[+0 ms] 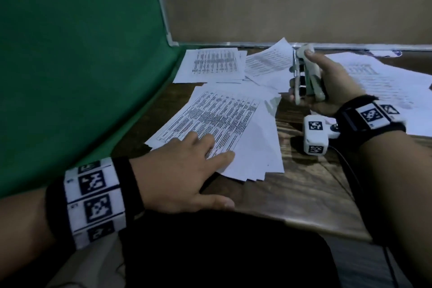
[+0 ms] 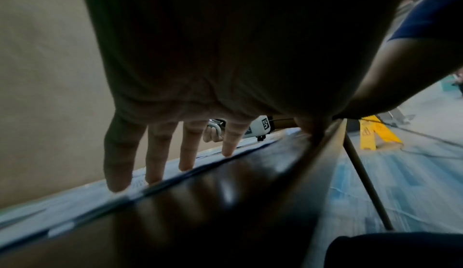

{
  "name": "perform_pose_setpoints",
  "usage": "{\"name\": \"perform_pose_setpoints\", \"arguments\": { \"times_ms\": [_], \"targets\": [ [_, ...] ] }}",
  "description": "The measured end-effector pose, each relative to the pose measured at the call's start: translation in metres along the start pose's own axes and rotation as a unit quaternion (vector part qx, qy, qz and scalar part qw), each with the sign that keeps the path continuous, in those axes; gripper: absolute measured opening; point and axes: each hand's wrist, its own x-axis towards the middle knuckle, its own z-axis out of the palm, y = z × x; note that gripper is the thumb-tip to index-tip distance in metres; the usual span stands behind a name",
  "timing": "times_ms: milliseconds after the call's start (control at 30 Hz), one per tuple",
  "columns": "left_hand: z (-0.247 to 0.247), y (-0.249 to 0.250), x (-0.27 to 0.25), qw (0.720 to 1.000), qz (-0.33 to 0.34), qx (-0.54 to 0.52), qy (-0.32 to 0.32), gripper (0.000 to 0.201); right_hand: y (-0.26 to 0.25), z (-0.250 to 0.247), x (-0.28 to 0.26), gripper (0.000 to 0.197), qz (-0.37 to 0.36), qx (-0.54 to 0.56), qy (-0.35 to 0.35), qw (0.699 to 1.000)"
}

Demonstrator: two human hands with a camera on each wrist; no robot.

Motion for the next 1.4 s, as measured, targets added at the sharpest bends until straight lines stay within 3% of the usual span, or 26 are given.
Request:
{"name": "perform_pose_setpoints", "arguments": {
  "times_ms": [67,100,167,233,367,533,567,633,700,767,800,900,967,1033,1200,1333,1400],
  "targets": [
    [0.007,0.009,-0.007,1.000,0.006,0.002,0.029,0.102,0.000,0.005,-0.005,0.038,0.006,-0.015,-0.004,1.000],
    [0.012,0.013,-0.010,0.997,0.018,-0.002,0.078,0.099,0.000,0.005,-0.006,0.041,0.011,-0.019,-0.005,1.000],
    [0.023,0.024,-0.016,0.978,0.056,-0.030,0.197,0.074,0.000,0.003,-0.006,0.045,0.021,-0.021,-0.002,1.000],
    [0.034,0.032,-0.020,0.958,0.087,-0.076,0.264,0.050,-0.001,0.001,-0.005,0.047,0.017,-0.017,-0.003,1.000],
    [0.016,0.017,-0.027,0.931,0.115,-0.205,0.278,0.019,-0.002,-0.002,-0.002,0.049,0.008,-0.004,-0.015,1.000],
    [-0.047,-0.062,0.001,0.913,-0.048,-0.288,0.285,0.023,-0.004,-0.004,0.007,0.054,-0.043,0.050,0.012,0.998],
    [-0.055,-0.078,0.011,0.893,-0.060,-0.349,0.278,0.023,-0.005,-0.004,0.009,0.055,-0.061,0.066,0.026,0.996],
    [-0.067,-0.095,0.031,0.825,-0.054,-0.490,0.278,0.027,-0.006,-0.003,0.013,0.058,-0.097,0.087,0.054,0.990],
    [-0.077,-0.102,0.052,0.791,-0.030,-0.542,0.282,0.065,-0.008,-0.001,0.015,0.059,-0.150,0.087,0.069,0.982],
    [-0.083,-0.101,0.072,0.797,-0.003,-0.531,0.288,0.082,-0.011,0.002,0.012,0.047,-0.218,0.052,0.089,0.970],
    [-0.087,-0.101,0.082,0.805,0.009,-0.515,0.294,0.081,-0.014,0.004,0.009,0.038,-0.255,0.013,0.098,0.962],
    [-0.099,-0.102,0.106,0.844,0.022,-0.439,0.308,0.041,-0.021,0.012,-0.005,0.025,-0.328,-0.092,0.087,0.936],
    [-0.105,-0.105,0.121,0.858,0.015,-0.409,0.311,0.012,-0.023,0.020,-0.012,0.031,-0.320,-0.115,0.056,0.939],
    [-0.106,-0.107,0.135,0.850,0.005,-0.425,0.311,0.007,-0.023,0.030,-0.015,0.037,-0.286,-0.131,0.019,0.949],
    [-0.082,-0.112,0.154,0.790,0.036,-0.532,0.304,0.024,-0.012,0.042,-0.007,0.016,-0.205,-0.217,-0.006,0.954],
    [-0.067,-0.108,0.149,0.762,0.095,-0.582,0.268,0.040,-0.007,0.043,-0.003,0.019,-0.177,-0.284,-0.016,0.942],
    [-0.062,-0.105,0.145,0.749,0.117,-0.596,0.266,0.037,-0.005,0.043,-0.005,0.023,-0.175,-0.305,-0.034,0.936]
  ]
}}
